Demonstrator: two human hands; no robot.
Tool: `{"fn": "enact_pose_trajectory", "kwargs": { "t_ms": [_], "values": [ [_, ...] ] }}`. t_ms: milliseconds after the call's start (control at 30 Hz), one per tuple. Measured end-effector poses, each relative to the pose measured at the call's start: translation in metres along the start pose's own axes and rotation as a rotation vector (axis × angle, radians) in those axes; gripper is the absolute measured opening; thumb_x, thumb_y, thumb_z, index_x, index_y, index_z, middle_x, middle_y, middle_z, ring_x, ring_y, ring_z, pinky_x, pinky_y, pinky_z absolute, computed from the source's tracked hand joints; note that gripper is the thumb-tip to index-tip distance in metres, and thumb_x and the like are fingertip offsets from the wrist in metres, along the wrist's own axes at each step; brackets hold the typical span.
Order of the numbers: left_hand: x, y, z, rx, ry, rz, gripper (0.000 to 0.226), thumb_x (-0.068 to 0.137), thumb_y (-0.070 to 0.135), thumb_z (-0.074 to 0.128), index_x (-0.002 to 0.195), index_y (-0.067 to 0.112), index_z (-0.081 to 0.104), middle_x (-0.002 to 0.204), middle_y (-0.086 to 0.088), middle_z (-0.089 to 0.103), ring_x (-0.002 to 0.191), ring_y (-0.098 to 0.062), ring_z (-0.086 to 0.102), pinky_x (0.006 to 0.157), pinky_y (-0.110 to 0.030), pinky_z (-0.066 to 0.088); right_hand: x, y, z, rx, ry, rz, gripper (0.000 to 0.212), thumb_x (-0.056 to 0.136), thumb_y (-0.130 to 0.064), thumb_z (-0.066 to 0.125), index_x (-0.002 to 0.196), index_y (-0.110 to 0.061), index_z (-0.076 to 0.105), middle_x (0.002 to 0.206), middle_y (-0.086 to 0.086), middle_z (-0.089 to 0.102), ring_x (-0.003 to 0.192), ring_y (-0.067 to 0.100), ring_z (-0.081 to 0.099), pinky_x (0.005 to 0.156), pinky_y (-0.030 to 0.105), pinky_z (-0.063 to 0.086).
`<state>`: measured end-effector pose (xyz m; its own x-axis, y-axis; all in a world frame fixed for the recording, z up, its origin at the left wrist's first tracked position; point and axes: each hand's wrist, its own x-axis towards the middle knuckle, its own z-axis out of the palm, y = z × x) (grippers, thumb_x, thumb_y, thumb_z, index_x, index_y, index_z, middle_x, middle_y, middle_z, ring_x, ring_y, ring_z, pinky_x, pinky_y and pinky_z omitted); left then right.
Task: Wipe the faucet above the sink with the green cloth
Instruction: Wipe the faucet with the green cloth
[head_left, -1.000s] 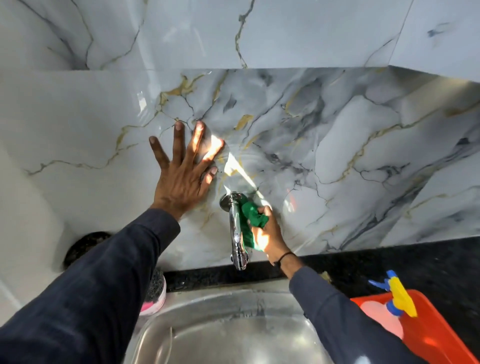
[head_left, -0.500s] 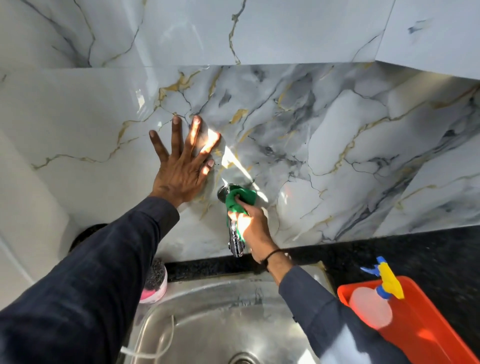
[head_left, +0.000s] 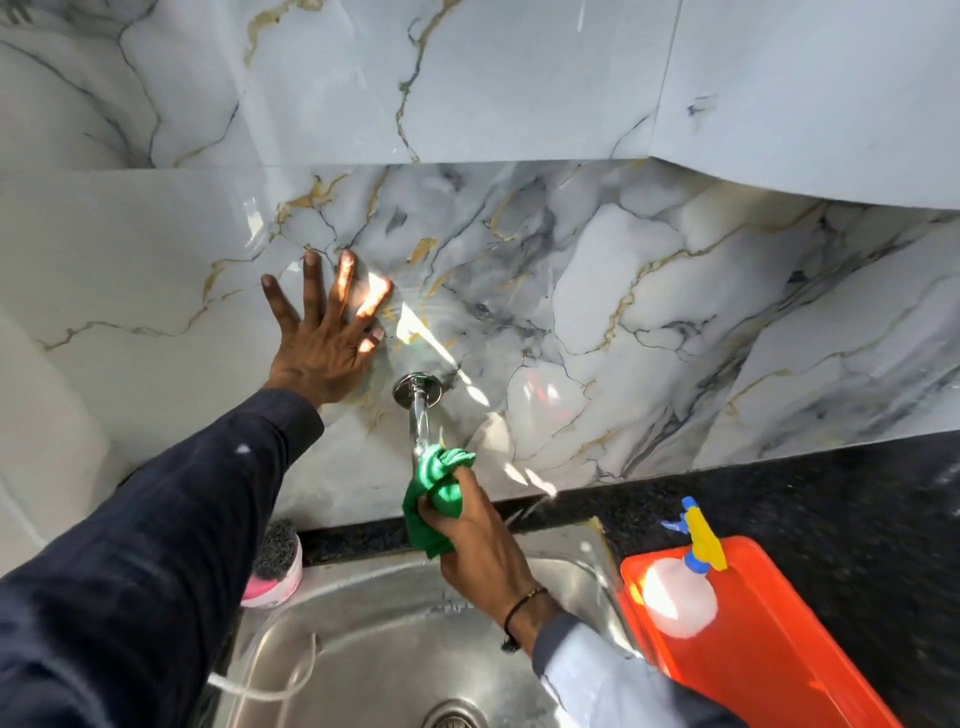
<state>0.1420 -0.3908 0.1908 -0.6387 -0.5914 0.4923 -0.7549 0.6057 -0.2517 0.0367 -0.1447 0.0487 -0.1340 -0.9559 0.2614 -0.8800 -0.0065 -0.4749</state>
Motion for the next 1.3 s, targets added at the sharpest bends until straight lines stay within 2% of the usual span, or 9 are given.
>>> {"fn": "enact_pose_trajectory", "kwargs": {
  "t_ms": [133,300,467,567,733,933,1033,1200,1300],
  "values": [
    [-0.008,0.002,-0.013,0.014,-0.055,0.004,0.077,0.103,0.056,0.031,0.166,0.033,-0.006,0.175,-0.018,-0.016,0.158,-0.054,-0.011,0.116,-0.085,0.000,-0.004,-0.007,-0.014,-0.106,-0.048,0.020,0.051,0.098,-0.010,0.060,0.147,-0.024,0.062,0.157,0.009,0.035,0.130,0.037,0.057,0.101,0.042,0.061],
    [-0.045,0.015,-0.020,-0.294,-0.110,-0.036,0.090,0.093,0.051,0.052,0.166,0.028,0.004,0.175,-0.010,-0.004,0.161,-0.046,0.002,0.127,-0.067,0.005,-0.017,-0.007,-0.034,0.348,-0.109,0.451,0.045,0.094,-0.010,0.068,0.138,-0.018,0.072,0.127,0.002,0.074,0.113,0.018,0.073,0.096,0.011,0.052],
    [-0.126,0.048,-0.016,-1.164,-0.275,-0.391,0.054,0.094,0.044,0.067,0.133,0.008,0.059,0.133,-0.012,0.065,0.127,-0.034,0.061,0.097,-0.034,0.050,-0.007,-0.021,-0.074,0.816,-0.191,0.604,0.023,0.101,-0.009,0.063,0.121,-0.012,0.073,0.129,0.012,0.076,0.102,0.023,0.073,0.093,0.035,0.060],
    [-0.158,0.057,-0.024,-1.842,-0.394,-0.709,0.055,0.093,0.046,0.065,0.127,0.003,0.064,0.117,-0.010,0.074,0.123,-0.040,0.063,0.097,-0.041,0.052,0.012,-0.038,-0.103,0.878,-0.306,0.555,0.030,0.101,-0.017,0.065,0.130,-0.012,0.068,0.138,0.012,0.072,0.124,0.030,0.069,0.117,0.045,0.049],
    [-0.194,0.058,-0.043,-2.509,-0.604,-0.806,0.059,0.085,0.046,0.072,0.128,0.007,0.074,0.135,-0.025,0.071,0.122,-0.041,0.071,0.101,-0.055,0.060,0.047,-0.056,-0.131,0.982,-0.415,0.422,0.041,0.090,-0.004,0.080,0.130,-0.009,0.073,0.121,0.011,0.081,0.115,0.029,0.077,0.102,0.041,0.062],
    [-0.172,0.058,-0.045,-2.164,-0.286,-1.089,0.039,0.093,0.031,0.072,0.128,0.013,0.073,0.124,-0.016,0.079,0.115,-0.034,0.076,0.093,-0.047,0.065,0.091,-0.038,-0.137,0.153,0.119,0.098,0.048,0.083,-0.025,0.083,0.129,-0.019,0.076,0.130,0.003,0.072,0.113,0.017,0.066,0.104,0.034,0.055],
    [-0.143,0.057,-0.043,-1.875,0.022,-1.273,0.033,0.097,0.027,0.067,0.127,0.014,0.071,0.114,-0.014,0.081,0.104,-0.029,0.078,0.087,-0.037,0.063,0.122,-0.017,-0.151,-0.453,0.466,-0.254,0.053,0.084,-0.029,0.068,0.135,-0.016,0.073,0.146,0.011,0.067,0.142,0.035,0.058,0.122,0.057,0.042],
    [-0.088,0.100,-0.042,-1.271,0.225,-1.113,0.047,0.095,0.009,0.066,0.141,0.011,0.062,0.130,-0.017,0.072,0.121,-0.035,0.067,0.108,-0.045,0.054,0.194,0.003,-0.180,-0.944,0.349,-0.504,0.074,0.094,-0.042,0.055,0.165,-0.032,0.036,0.177,0.011,0.025,0.166,0.031,0.020,0.129,0.068,0.016],
    [-0.058,0.153,-0.021,-1.022,0.054,-0.881,0.058,0.099,0.010,0.057,0.154,-0.002,0.045,0.158,-0.023,0.050,0.146,-0.038,0.048,0.125,-0.043,0.037,0.222,0.036,-0.190,-1.007,0.399,-0.669,0.072,0.101,-0.045,0.053,0.168,-0.038,0.027,0.180,0.004,0.018,0.166,0.027,0.019,0.130,0.066,0.018]
  ]
}}
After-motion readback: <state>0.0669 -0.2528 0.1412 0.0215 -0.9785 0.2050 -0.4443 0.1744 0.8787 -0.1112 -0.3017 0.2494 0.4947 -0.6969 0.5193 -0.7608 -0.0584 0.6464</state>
